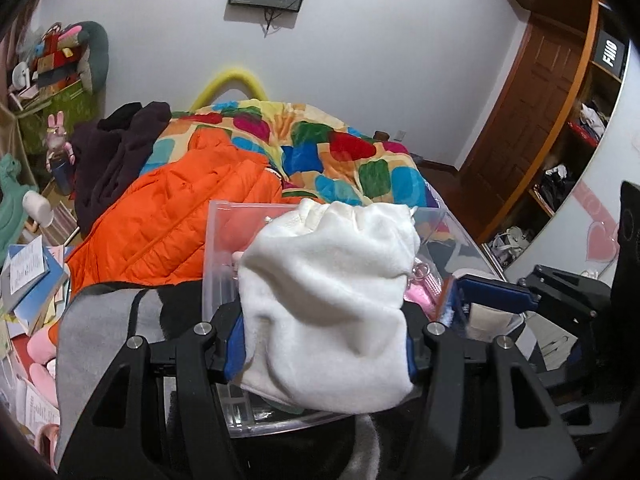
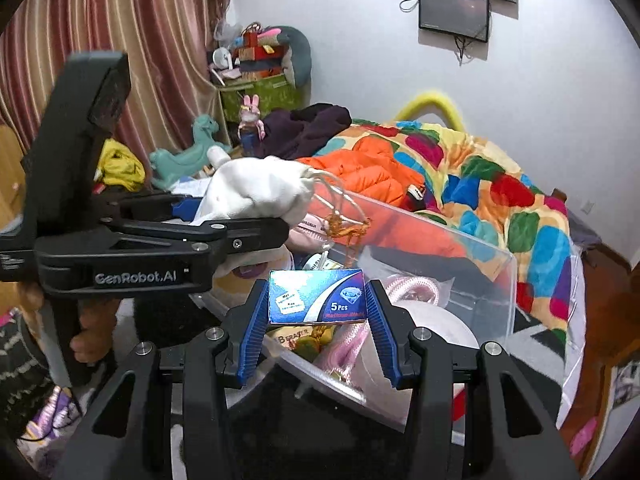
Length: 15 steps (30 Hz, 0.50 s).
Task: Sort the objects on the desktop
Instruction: 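Carry the pouch and card pack into the clear box and open both tools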
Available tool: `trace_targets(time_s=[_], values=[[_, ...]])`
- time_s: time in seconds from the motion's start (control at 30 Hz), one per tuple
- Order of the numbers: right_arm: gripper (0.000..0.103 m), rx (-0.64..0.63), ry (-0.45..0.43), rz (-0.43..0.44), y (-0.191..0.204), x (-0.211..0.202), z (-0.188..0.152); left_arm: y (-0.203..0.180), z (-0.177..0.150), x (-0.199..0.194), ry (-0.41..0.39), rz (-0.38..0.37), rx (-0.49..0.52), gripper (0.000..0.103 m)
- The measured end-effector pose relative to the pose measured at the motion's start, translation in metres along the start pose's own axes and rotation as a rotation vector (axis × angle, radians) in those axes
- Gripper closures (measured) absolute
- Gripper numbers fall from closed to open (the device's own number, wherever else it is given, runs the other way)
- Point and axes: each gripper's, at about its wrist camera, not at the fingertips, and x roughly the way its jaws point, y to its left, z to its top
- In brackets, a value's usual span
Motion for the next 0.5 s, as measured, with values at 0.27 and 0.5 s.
trace_targets(time_s=[0.27,0.5], values=[[0.058,-0.046,0.011,-0.041,0.018,0.011,-0.001,0.001,0.0,0.001,0.018,-0.014,-0.018,0.042],[0.058,-0.062,0.007,-0.089,0.023,0.012,0.001,0.001,0.001,-0.009,0.008,-0.023,-0.03,0.034]])
